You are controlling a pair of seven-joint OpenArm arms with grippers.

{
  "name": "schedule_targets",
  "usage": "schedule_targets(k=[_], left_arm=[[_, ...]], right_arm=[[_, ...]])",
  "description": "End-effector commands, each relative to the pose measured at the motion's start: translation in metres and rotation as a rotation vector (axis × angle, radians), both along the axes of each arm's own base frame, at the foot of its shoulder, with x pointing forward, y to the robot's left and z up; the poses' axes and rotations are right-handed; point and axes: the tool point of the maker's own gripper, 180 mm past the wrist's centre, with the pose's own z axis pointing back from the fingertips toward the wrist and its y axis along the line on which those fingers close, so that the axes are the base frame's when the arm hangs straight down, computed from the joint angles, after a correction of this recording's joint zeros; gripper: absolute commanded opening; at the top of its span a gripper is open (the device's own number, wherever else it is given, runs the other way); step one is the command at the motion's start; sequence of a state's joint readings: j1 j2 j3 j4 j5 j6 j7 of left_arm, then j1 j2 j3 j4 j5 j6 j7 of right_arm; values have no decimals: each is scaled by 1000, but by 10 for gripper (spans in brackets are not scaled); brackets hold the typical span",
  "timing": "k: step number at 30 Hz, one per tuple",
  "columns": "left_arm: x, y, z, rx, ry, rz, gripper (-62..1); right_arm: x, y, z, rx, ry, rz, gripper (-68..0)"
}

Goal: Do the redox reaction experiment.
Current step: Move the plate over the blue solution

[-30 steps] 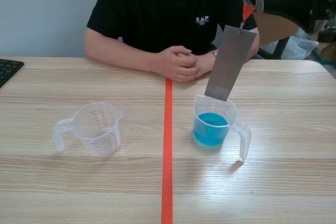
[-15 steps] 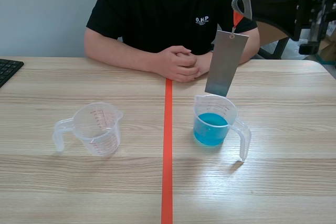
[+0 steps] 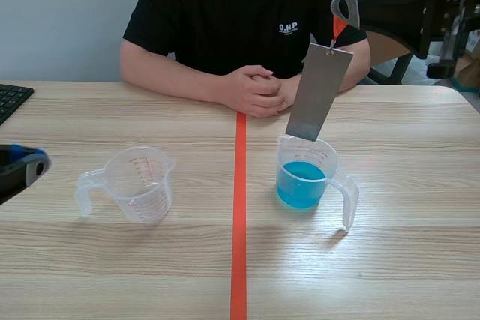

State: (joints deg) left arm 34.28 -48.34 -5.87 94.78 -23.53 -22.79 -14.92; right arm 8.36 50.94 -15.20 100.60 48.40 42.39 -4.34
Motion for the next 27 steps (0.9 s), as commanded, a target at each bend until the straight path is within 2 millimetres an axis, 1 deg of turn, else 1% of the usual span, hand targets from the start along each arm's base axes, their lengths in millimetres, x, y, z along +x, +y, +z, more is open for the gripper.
schedule_targets(k=[1, 9, 14, 21, 27], left_arm=[[2, -19, 4, -12, -25, -58, -564], [23, -94, 10, 20, -136, -241, -564], [36, -129, 8, 25, -172, -286, -564], [56, -161, 2, 23, -215, -302, -564], [79, -173, -6, 22, -222, -272, -564]], right_arm=[[1, -1, 10, 13, -24, 9, -660], [1, -1, 11, 14, -24, 10, -660], [1, -1, 11, 14, -24, 10, -660], [1, -1, 11, 14, -24, 10, -660], [1, -1, 11, 14, -24, 10, -660]])
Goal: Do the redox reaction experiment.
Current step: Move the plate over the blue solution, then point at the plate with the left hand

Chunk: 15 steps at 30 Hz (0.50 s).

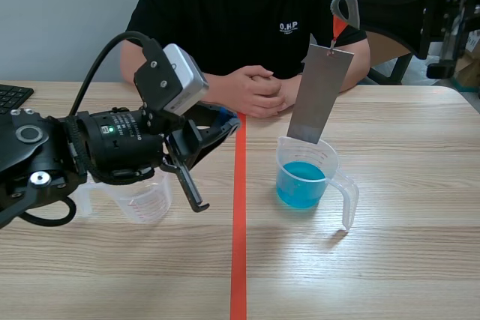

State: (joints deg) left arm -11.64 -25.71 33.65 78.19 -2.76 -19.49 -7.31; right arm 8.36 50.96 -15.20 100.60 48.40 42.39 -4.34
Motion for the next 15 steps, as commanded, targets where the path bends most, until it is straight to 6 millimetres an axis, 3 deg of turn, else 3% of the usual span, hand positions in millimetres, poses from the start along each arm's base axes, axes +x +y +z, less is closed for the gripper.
schedule_targets(k=[1, 15], left_arm=[[6, -3, 11, -31, -32, 2, -564], [29, -34, -4, 18, -98, -43, -564]], right_arm=[[1, -1, 11, 15, -24, 10, -660], [1, 0, 11, 18, -26, 11, -660]])
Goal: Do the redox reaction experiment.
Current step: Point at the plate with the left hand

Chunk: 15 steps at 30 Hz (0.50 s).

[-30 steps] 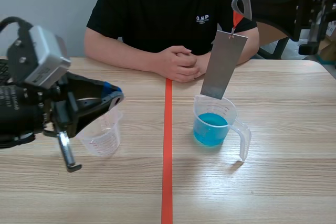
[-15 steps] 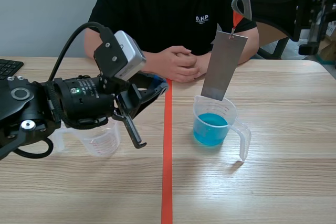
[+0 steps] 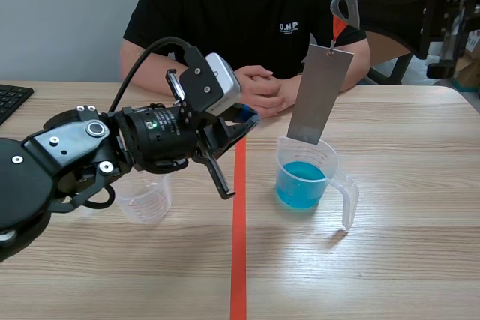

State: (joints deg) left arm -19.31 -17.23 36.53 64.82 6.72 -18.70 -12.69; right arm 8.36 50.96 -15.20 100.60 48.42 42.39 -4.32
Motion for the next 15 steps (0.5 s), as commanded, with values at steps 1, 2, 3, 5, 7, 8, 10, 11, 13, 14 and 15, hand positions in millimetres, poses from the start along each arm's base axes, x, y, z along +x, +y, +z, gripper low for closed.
schedule_targets(k=[1, 2, 3, 5, 7, 8, 10, 11, 13, 14, 15], left_arm=[[4, -9, 13, -24, -37, -20, -564], [5, -11, 11, -24, -34, -20, -564], [7, -12, 11, -28, -38, -15, -564], [11, -13, 10, -33, -41, -11, -564], [14, -13, 11, -41, -44, -11, -564], [15, -13, 11, -42, -45, -10, -565], [18, -13, 12, -46, -48, -10, -564], [19, -13, 11, -45, -46, -10, -564], [18, -15, 7, -35, -40, -22, -564], [17, -17, 5, -29, -38, -33, -564], [15, -20, 2, -24, -35, -46, -564]], right_arm=[[1, 0, 11, 17, -26, 10, -660], [1, 0, 11, 17, -26, 10, -660], [1, 0, 11, 17, -26, 10, -660], [1, 0, 11, 17, -26, 11, -660], [1, 0, 11, 18, -27, 11, -660], [1, 0, 12, 19, -27, 11, -660], [1, 0, 12, 20, -27, 11, -660], [1, 0, 12, 20, -27, 11, -660], [1, 0, 12, 20, -27, 11, -660], [1, 0, 12, 19, -27, 11, -660], [1, 0, 12, 19, -27, 11, -660]])
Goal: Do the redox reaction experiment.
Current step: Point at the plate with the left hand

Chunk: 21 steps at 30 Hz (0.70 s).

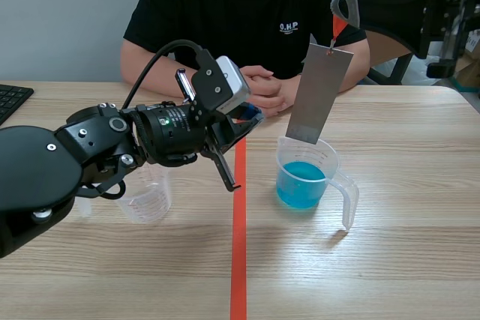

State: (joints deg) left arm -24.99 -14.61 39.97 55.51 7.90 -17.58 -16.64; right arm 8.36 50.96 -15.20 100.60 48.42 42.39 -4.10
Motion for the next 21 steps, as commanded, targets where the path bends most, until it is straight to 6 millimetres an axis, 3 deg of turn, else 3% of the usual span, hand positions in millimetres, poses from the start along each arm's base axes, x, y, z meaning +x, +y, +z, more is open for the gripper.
schedule_targets(k=[1, 12, 21], left_arm=[[-2, -14, 12, -36, -24, -37, -564], [-6, -28, 7, -36, -11, -57, -564], [-6, -28, 7, -36, -12, -55, -564]], right_arm=[[1, -1, 11, 17, -25, 10, -660], [1, -1, 11, 17, -25, 10, -660], [1, 0, 12, 20, -27, 11, -660]])
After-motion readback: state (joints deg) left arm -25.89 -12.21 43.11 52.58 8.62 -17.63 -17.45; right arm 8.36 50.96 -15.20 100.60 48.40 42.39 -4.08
